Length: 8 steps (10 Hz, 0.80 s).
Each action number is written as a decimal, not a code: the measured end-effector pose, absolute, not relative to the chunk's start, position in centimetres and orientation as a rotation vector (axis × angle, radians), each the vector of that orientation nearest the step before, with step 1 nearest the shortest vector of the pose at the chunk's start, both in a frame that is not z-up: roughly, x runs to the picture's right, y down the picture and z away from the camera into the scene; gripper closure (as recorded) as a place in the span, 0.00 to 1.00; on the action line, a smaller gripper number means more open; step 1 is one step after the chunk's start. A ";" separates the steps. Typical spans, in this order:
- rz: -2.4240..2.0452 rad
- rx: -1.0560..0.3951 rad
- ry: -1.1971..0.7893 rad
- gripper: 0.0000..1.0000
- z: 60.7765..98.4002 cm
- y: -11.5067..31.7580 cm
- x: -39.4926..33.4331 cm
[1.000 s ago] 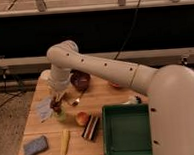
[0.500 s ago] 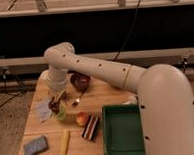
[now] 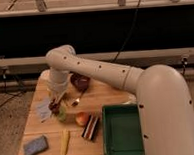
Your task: Place grapes in plastic cup
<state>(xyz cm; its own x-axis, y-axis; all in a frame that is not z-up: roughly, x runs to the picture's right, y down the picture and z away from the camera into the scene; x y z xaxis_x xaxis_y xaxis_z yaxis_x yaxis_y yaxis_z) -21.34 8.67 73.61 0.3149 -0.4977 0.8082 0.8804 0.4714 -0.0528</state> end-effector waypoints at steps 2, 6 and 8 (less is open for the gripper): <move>-0.955 -0.553 -0.822 0.25 74.0 9.1 -20.8; -0.927 -0.532 -0.827 0.20 74.2 8.7 -20.3; -0.914 -0.495 -0.828 0.20 73.6 7.4 -19.8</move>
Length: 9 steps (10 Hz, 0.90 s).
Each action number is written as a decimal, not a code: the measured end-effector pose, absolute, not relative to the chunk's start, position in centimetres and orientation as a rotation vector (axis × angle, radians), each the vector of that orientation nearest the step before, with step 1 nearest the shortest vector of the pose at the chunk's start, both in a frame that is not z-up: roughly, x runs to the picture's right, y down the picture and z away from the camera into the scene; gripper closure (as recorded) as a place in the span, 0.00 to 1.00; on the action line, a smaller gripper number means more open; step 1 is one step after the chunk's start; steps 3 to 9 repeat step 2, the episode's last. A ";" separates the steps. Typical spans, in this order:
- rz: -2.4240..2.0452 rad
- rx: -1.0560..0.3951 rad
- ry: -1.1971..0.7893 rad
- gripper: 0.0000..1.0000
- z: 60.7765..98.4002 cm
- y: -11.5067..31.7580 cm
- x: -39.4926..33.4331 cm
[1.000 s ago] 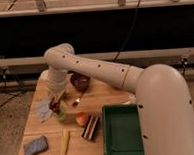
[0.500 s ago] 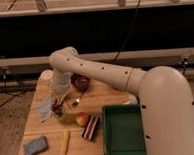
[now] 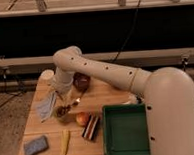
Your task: Place grapes in plastic cup
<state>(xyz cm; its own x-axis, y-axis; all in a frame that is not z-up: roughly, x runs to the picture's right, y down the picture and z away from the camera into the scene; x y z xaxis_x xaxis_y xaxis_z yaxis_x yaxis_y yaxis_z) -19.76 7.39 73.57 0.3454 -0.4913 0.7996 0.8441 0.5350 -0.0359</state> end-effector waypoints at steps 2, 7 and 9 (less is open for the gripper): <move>-0.893 -0.469 -0.820 0.20 72.9 5.7 -18.5; -0.893 -0.469 -0.820 0.20 72.9 5.7 -18.5; -0.893 -0.469 -0.820 0.20 72.9 5.7 -18.5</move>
